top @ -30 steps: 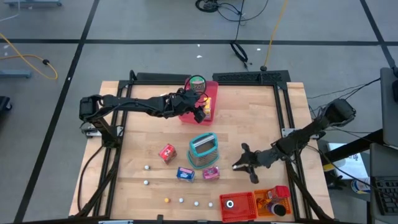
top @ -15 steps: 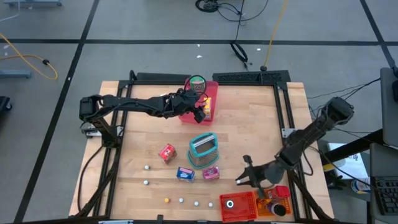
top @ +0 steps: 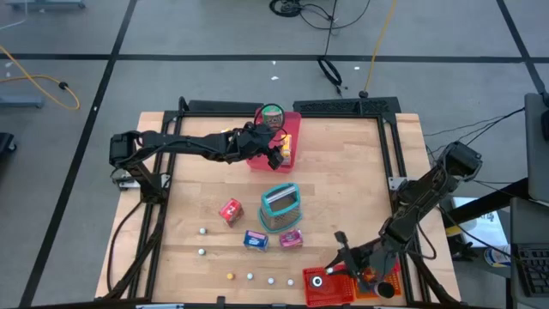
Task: Pick & Place Kitchen Items
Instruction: Put the black food coloring bottle into the red bin
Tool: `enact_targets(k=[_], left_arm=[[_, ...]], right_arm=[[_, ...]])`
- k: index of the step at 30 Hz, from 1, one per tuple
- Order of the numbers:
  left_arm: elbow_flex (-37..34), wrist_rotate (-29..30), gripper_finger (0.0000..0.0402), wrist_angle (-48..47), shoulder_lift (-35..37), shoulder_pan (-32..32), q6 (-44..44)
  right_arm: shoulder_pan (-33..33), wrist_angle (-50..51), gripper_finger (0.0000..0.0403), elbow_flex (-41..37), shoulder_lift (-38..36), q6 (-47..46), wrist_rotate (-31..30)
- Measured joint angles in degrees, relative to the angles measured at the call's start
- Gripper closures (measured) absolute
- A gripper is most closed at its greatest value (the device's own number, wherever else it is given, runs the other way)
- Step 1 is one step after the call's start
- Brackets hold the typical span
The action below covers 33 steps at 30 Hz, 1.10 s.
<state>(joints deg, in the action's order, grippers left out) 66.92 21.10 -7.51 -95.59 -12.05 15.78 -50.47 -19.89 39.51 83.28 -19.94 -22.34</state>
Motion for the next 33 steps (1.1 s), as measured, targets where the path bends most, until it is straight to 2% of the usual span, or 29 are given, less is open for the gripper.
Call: enact_targets(k=[7,17,33], left_arm=[[0.0,0.0,0.0144,0.0,0.0,0.0,-0.2],[0.0,0.0,0.0144,0.0,0.0,0.1,-0.2],[0.0,-0.1,0.0144,0.0,0.0,0.2,-0.1]], right_arm=[[-1.6,0.0,0.0346,2.5,3.0,-1.4,-0.1],[-1.8,2.1,0.0345,2.5,3.2,-4.7,-0.3],[-1.8,2.2,0.0325,2.5,3.2,-4.7,-1.6]])
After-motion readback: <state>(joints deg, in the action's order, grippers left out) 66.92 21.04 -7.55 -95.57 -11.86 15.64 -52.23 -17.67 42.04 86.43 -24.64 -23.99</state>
